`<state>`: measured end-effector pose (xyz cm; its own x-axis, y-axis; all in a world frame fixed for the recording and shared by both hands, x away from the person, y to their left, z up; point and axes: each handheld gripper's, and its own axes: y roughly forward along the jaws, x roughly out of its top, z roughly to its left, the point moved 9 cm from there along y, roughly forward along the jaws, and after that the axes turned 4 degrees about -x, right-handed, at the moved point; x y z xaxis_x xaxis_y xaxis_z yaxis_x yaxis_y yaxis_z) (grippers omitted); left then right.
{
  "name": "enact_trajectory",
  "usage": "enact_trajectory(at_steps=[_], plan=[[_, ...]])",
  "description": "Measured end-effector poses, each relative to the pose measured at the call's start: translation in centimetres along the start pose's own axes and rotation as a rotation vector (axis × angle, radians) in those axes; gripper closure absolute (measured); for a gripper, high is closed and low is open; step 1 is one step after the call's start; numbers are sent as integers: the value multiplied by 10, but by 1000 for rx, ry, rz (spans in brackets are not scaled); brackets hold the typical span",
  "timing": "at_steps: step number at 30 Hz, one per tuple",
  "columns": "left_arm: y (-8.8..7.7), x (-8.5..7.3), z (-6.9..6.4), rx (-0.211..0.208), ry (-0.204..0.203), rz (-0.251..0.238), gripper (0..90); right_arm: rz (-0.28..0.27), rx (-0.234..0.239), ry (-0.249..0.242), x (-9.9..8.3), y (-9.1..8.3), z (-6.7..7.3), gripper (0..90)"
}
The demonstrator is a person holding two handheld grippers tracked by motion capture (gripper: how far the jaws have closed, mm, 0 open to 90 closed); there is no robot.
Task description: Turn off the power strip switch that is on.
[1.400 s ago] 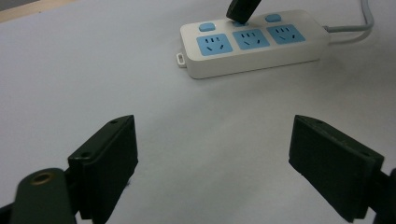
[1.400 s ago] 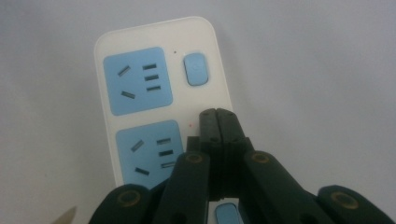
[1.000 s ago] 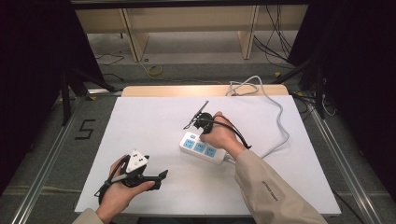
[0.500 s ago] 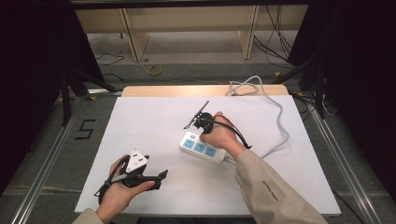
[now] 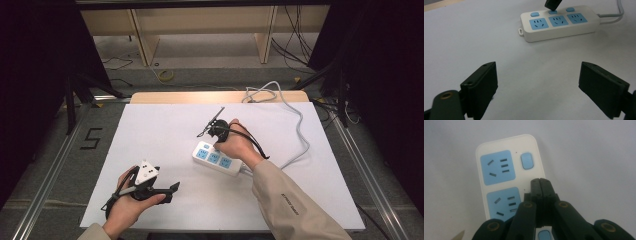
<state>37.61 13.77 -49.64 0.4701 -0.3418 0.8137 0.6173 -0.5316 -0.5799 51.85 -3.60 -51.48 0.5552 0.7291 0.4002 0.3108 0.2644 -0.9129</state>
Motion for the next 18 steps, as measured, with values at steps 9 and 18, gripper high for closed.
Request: enact_trajectory(at_steps=[9,18], plan=[[0,0,0,0,-6,-6,149,-9,1,0,0,-1,0,900],[1,0,0,0,-7,-4,150,-28,0,5,1,-6,-1,900]])
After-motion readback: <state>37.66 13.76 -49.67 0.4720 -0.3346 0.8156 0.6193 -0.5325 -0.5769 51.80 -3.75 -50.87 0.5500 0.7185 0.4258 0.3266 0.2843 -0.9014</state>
